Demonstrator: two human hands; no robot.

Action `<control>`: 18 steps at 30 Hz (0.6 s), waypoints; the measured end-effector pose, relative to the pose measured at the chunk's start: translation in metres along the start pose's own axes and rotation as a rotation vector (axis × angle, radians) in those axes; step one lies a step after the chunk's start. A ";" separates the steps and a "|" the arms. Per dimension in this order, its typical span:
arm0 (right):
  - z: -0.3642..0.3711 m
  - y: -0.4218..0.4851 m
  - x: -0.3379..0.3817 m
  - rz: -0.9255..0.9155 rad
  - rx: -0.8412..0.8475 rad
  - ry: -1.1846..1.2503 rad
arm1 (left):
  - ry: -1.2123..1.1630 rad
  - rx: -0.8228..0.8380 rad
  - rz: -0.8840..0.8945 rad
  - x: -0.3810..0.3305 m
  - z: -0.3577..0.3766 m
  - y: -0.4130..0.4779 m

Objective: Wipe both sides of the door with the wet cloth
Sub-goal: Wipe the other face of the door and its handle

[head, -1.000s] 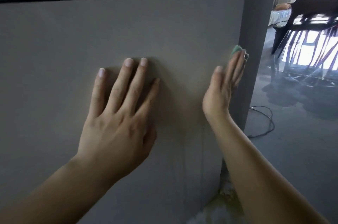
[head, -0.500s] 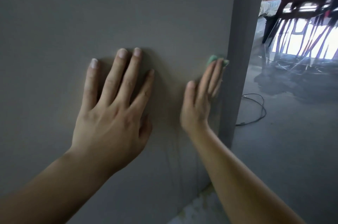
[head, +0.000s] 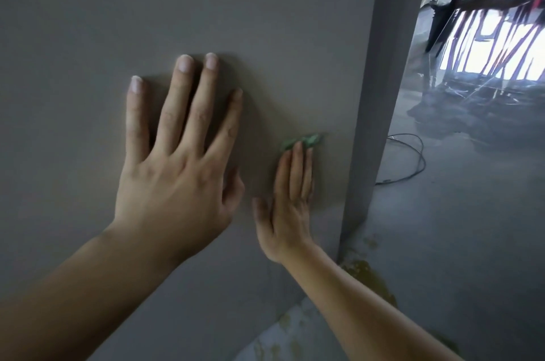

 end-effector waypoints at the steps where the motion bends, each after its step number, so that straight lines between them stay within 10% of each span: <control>1: -0.003 0.007 -0.007 0.008 -0.028 -0.006 | 0.002 -0.003 -0.001 0.000 0.000 -0.001; 6: -0.032 0.069 -0.076 0.474 -0.231 0.165 | 0.042 0.014 0.034 -0.002 0.002 -0.002; 12: 0.012 -0.014 -0.032 0.196 -0.030 0.057 | 0.039 0.023 0.042 -0.001 0.002 -0.005; 18: -0.008 0.033 -0.088 0.722 -0.151 0.351 | 0.051 0.037 0.046 -0.001 0.003 -0.006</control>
Point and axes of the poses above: each hand's wrist, its own y-axis towards the middle knuckle, its own z-axis out of the palm, x = y × z, the point moved 10 cm from there along y, towards the middle knuckle, and after that the axes turned 10 degrees about -y, right-handed, at the moved point
